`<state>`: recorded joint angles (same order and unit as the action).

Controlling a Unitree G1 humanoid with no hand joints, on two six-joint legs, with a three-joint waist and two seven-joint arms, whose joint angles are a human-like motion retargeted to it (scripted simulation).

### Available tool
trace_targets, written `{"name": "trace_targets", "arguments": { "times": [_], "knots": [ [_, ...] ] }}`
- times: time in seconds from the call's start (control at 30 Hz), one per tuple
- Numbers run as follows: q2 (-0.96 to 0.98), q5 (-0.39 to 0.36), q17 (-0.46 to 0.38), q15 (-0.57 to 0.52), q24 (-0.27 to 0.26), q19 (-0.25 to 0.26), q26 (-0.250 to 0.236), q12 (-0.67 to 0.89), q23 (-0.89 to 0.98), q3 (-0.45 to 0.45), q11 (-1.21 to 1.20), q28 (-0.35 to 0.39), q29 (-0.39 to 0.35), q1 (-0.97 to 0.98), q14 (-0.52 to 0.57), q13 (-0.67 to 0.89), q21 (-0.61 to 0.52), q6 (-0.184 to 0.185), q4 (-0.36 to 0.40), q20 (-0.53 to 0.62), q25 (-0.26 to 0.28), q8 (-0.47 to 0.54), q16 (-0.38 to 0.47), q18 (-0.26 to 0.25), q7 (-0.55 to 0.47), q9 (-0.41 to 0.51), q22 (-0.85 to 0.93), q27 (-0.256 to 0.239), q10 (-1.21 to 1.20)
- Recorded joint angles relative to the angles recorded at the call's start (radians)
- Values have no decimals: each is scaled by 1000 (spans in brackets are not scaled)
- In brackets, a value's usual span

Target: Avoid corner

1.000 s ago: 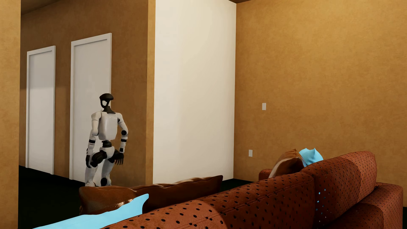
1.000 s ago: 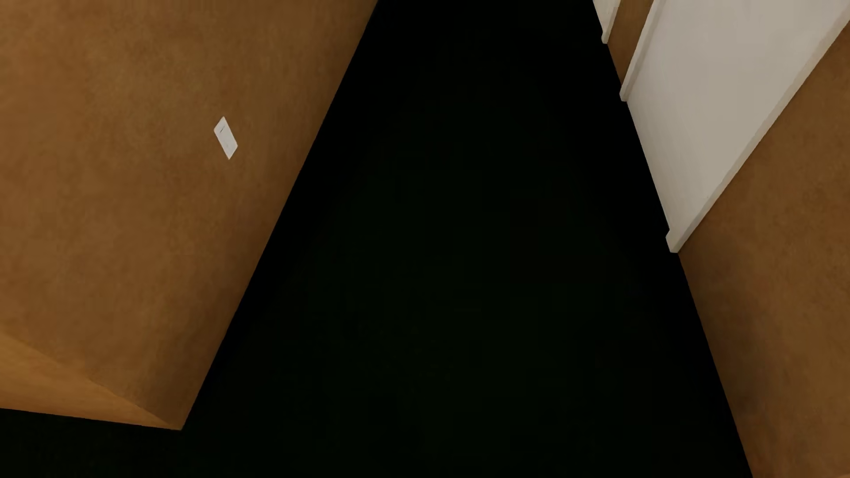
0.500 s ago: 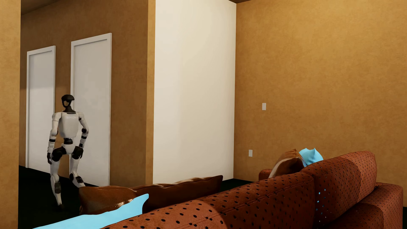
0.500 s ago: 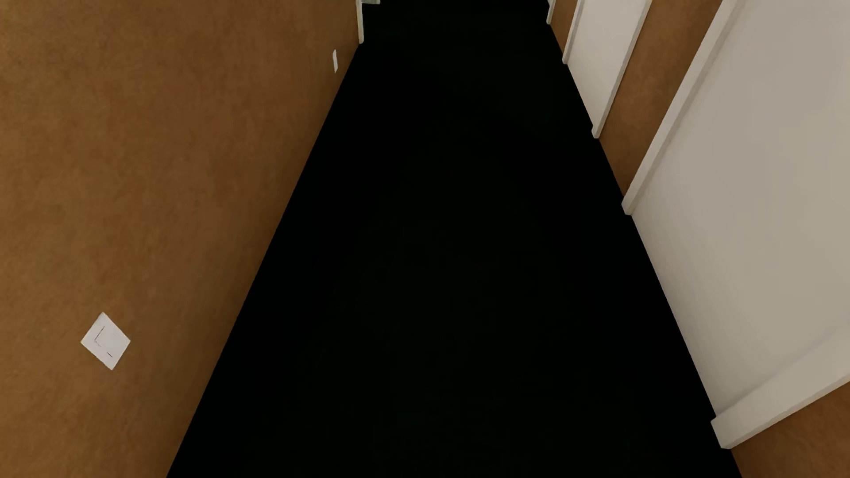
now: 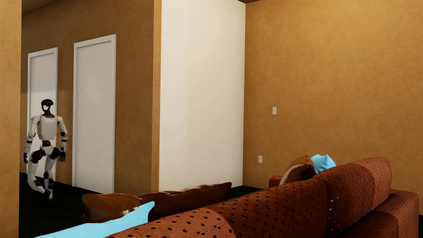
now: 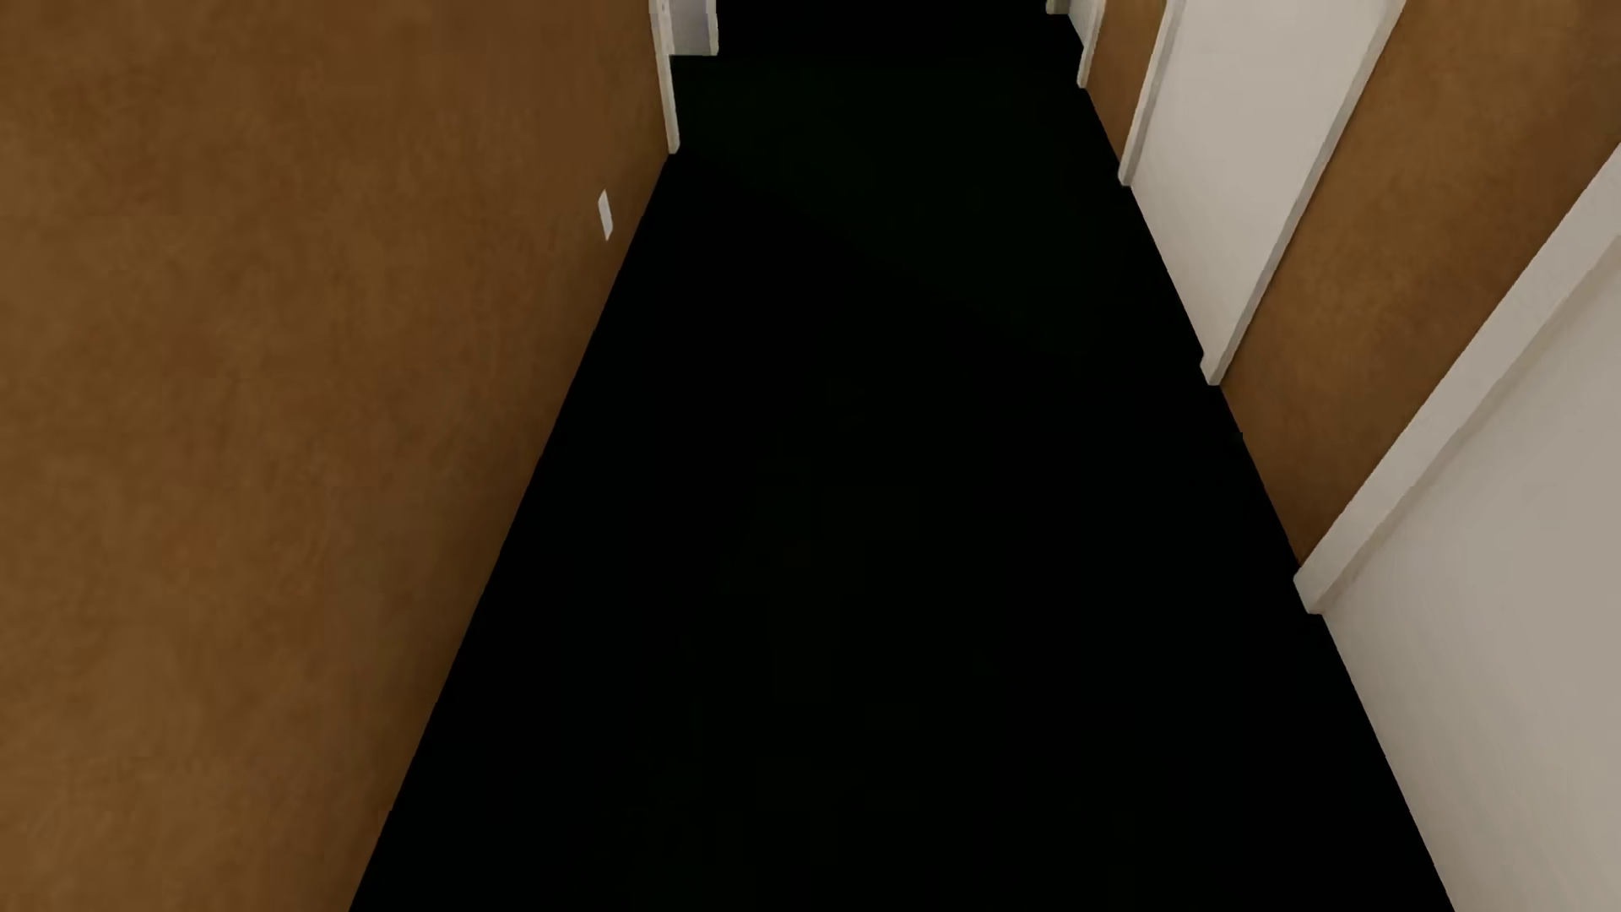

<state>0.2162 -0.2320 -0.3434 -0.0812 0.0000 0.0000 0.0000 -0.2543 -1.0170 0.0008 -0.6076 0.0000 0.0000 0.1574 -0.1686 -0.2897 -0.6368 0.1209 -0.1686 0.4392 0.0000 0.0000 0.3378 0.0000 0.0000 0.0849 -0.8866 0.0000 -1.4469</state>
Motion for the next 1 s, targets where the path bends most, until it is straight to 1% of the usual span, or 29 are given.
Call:
{"name": "trace_targets", "arguments": {
  "times": [0.03, 0.07, 0.1, 0.13, 0.17, 0.2, 0.23, 0.27, 0.3, 0.33, 0.37, 0.4, 0.43, 0.47, 0.5, 0.53, 0.57, 0.6, 0.63, 0.67, 0.7, 0.73, 0.77, 0.8, 0.83, 0.87, 0.9, 0.93, 1.0],
  "knots": [
    [-113, 15, -9, 67, 0, 0, 0, -30, 79, 72, 49, 0, 0, 59, -59, 13, 56, -24, 27, 15, 0, 0, 5, 0, 0, 15, -7, 0, 47],
    [-208, 36, -31, 138, 0, 0, 0, -58, 163, 136, 105, 0, 0, 128, -82, 42, 57, -49, 43, 24, 0, 0, 13, 0, 0, 17, -8, 0, 156],
    [-298, 59, -45, 214, 0, 0, 0, -86, 222, 184, 150, 0, 0, 171, -76, 79, 74, -66, 50, 25, 0, 0, 20, 0, 0, 18, -17, 0, 325],
    [-362, 76, -52, 288, 0, 0, 0, -109, 273, 224, 173, 0, 0, 202, -56, 119, 104, -74, 46, 30, 0, 0, 25, 0, 0, 11, -18, 0, 525],
    [-406, 88, -54, 341, 0, 0, 0, -130, 307, 252, 188, 0, 0, 220, -79, 160, 152, -78, 42, 32, 0, 0, 26, 0, 0, -4, -18, 0, 746],
    [-432, 86, -59, 390, 0, 0, 0, -141, 337, 275, 191, 0, 0, 229, 108, 203, 190, -72, 37, 26, 0, 0, 20, 0, 0, -26, -39, 0, 909],
    [-470, 102, -65, 436, 0, 0, 0, -158, 365, 291, 187, 0, 0, 261, 342, 232, 222, -67, 4, 28, 0, 0, 19, 0, 0, -44, -38, 0, 1288],
    [-518, 121, -75, 448, 0, 0, 0, -155, 380, 303, 177, 0, 0, 288, 234, 261, 226, -63, -9, 40, 0, 0, 11, 0, 0, -34, -76, 0, 1355],
    [-564, 142, -77, 424, 0, 0, 0, -160, 378, 318, 150, 0, 0, 338, -85, 265, 228, -59, -14, 43, 0, 0, 8, 0, 0, -26, -94, 0, 909],
    [-598, 169, -79, 357, 0, 0, 0, -167, 406, 338, 78, 0, 0, 335, -169, 235, 247, -61, 1, 62, 0, 0, 12, 0, 0, -26, -104, 0, 800],
    [-561, 181, -54, 229, 0, 0, 0, -165, 364, 329, -38, 0, 0, 380, -209, 222, 238, -74, 30, 51, 0, 0, 4, 0, 0, -53, -147, 0, 708],
    [-527, 240, -27, 54, 0, 0, 0, -154, 302, 305, -223, 0, 0, 311, -253, 190, 220, -119, 95, 85, 0, 0, 7, 0, 0, -35, -196, 0, 650],
    [-425, 220, -11, -76, 0, 0, 0, -121, 236, 283, -447, 0, 0, 247, -287, 182, 161, -117, 100, 99, 0, 0, 11, 0, 0, -28, -211, 0, 647],
    [-291, 243, -12, -97, 0, 0, 0, -119, 205, 252, -706, 0, 0, 180, -321, 166, 103, -135, 145, 9, 0, 0, 8, 0, 0, -1, -155, 0, 661],
    [-193, 217, -18, 52, 0, 0, 0, -85, 215, 184, -860, 0, 0, 111, -328, 150, 61, -115, 156, 27, 0, 0, 9, 0, 0, 18, -112, 0, 698],
    [-148, 165, -34, 440, 0, 0, 0, -49, 222, 105, -957, 0, 0, 36, -323, 120, -4, -72, 145, 9, 0, 0, 5, 0, 0, 42, -65, 0, 739],
    [32, 190, 11, 221, 0, 0, 0, -39, 111, 52, -956, 0, 0, -31, -331, 92, 47, -72, 161, -30, 0, 0, 9, 0, 0, 46, 8, 0, 783],
    [147, 182, 14, 51, 0, 0, 0, -24, 78, 25, -872, 0, 0, -91, -337, 53, 66, -52, 158, -61, 0, 0, 10, 0, 0, 54, 87, 0, 821],
    [207, 173, 3, -63, 0, 0, 0, -8, 55, -16, -685, 0, 0, -146, -329, 43, -17, -41, 146, -89, 0, 0, 17, 0, 0, 61, 174, 0, 854],
    [314, 167, -5, -149, 0, 0, 0, 9, 40, -44, -504, 0, 0, -158, -333, 30, -54, -23, 130, -124, 0, 0, 18, 0, 0, 56, 251, 0, 861],
    [328, 156, -11, -152, 0, 0, 0, 17, 34, -78, -273, 0, 0, -193, -343, 10, -76, -17, 117, -152, 0, 0, 22, 0, 0, 56, 319, 0, 863],
    [354, 164, -18, -124, 0, 0, 0, 25, 38, -106, -108, 0, 0, -217, -342, -12, -96, -21, 116, -176, 0, 0, 22, 0, 0, 42, 371, 0, 867],
    [338, 150, -17, -46, 0, 0, 0, 31, 37, -117, 14, 0, 0, -258, -354, -38, -112, -12, 96, -182, 0, 0, 26, 0, 0, 32, 409, 0, 872],
    [307, 164, -27, 3, 0, 0, 0, 28, 55, -132, 69, 0, 0, -316, -364, -68, -126, -11, 82, -186, 0, 0, 28, 0, 0, 39, 436, 0, 864],
    [255, 184, -29, -17, 0, 0, 0, 20, 62, -157, 73, 0, 0, -375, -373, -92, -144, -17, 68, -187, 0, 0, 29, 0, 0, 43, 438, 0, 855],
    [235, 194, -21, 10, 0, 0, 0, -2, 64, -171, 14, 0, 0, -412, -366, -108, -139, -29, 58, -188, 0, 0, 27, 0, 0, 23, 434, 0, 845],
    [243, 151, -15, 42, 0, 0, 0, -7, 69, -168, -59, 0, 0, -413, -336, -113, -146, -19, 36, -147, 0, 0, 21, 0, 0, 5, 439, 0, 816],
    [244, 134, -14, 61, 0, 0, 0, -7, 36, -173, -115, 0, 0, -405, -271, -73, -195, 1, -5, -173, 0, 0, -2, 0, 0, 5, 356, 0, 763],
    [164, 157, -24, 82, 0, 0, 0, 13, 38, -165, -77, 0, 0, -393, -105, -13, -138, 5, -45, -102, 0, 0, -44, 0, 0, -2, 174, 0, 692]
  ]
}}
